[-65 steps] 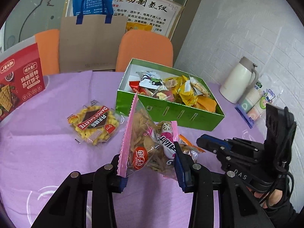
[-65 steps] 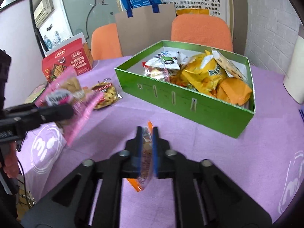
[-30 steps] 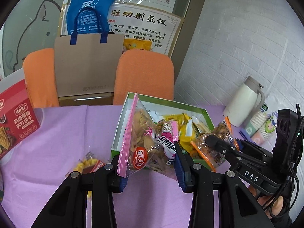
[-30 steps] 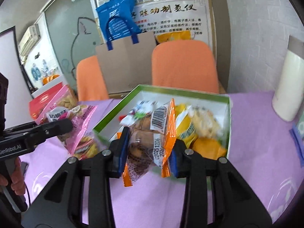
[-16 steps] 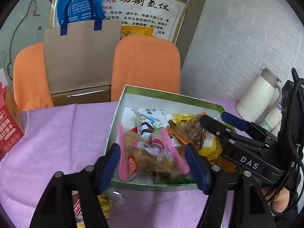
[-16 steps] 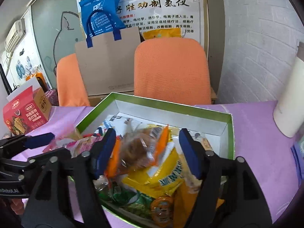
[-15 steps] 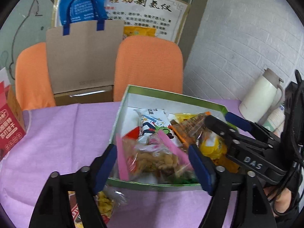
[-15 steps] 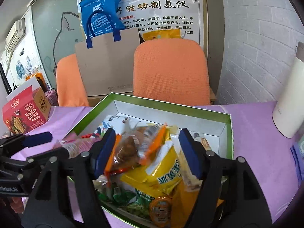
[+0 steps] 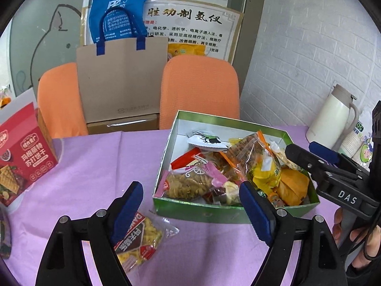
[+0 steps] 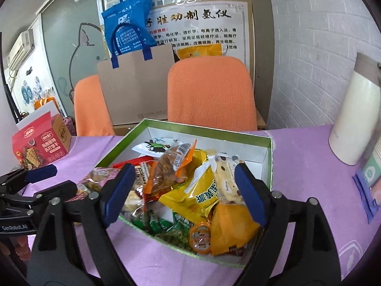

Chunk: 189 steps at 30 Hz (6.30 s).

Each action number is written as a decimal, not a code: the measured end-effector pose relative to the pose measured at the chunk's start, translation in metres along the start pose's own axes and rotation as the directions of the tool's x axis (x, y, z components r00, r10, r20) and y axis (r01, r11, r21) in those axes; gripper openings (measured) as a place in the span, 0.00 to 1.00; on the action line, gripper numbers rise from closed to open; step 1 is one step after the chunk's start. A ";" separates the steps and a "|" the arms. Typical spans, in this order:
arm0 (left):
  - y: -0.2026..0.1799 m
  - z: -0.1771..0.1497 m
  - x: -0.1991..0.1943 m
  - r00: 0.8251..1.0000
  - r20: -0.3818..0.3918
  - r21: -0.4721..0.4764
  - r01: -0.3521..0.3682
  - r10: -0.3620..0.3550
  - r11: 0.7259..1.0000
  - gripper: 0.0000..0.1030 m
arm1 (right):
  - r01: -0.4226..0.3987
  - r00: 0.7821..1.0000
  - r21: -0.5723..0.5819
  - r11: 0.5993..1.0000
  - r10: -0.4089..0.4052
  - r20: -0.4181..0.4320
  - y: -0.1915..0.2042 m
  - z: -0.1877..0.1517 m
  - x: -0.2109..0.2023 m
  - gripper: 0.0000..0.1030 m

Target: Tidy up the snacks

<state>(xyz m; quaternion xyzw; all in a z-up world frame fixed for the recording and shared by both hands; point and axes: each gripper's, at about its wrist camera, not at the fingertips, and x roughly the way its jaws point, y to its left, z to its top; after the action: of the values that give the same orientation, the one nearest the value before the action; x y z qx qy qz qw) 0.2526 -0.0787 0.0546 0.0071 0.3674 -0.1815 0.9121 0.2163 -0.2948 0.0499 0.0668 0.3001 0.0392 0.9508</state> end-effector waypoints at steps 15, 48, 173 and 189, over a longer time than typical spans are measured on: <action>0.001 -0.035 -0.067 0.999 0.042 0.026 -0.021 0.020 0.999 0.83 | -0.071 0.997 -0.068 0.995 0.070 -0.011 0.042 -0.028 -0.059 0.90; 0.084 -0.091 0.020 0.976 -0.180 -0.060 0.115 -0.124 0.992 0.52 | -0.153 0.954 -0.110 0.982 0.118 -0.276 0.070 -0.105 -0.010 0.90; -0.086 -0.141 -0.116 0.986 0.079 0.011 -0.147 0.146 0.989 1.00 | 0.121 0.990 -0.033 0.992 -0.119 0.072 0.002 -0.139 -0.159 0.99; -0.074 -0.150 -0.127 0.978 0.090 -0.001 -0.189 0.188 0.982 1.00 | 0.142 0.987 -0.048 0.989 -0.137 0.081 0.010 -0.141 -0.165 0.99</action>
<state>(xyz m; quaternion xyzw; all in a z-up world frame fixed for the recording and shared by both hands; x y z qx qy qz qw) 0.0437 -0.0844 0.0397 0.0371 0.3231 -0.0958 0.9408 0.0001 -0.2888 0.0299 0.0215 0.2657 -0.0220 0.9636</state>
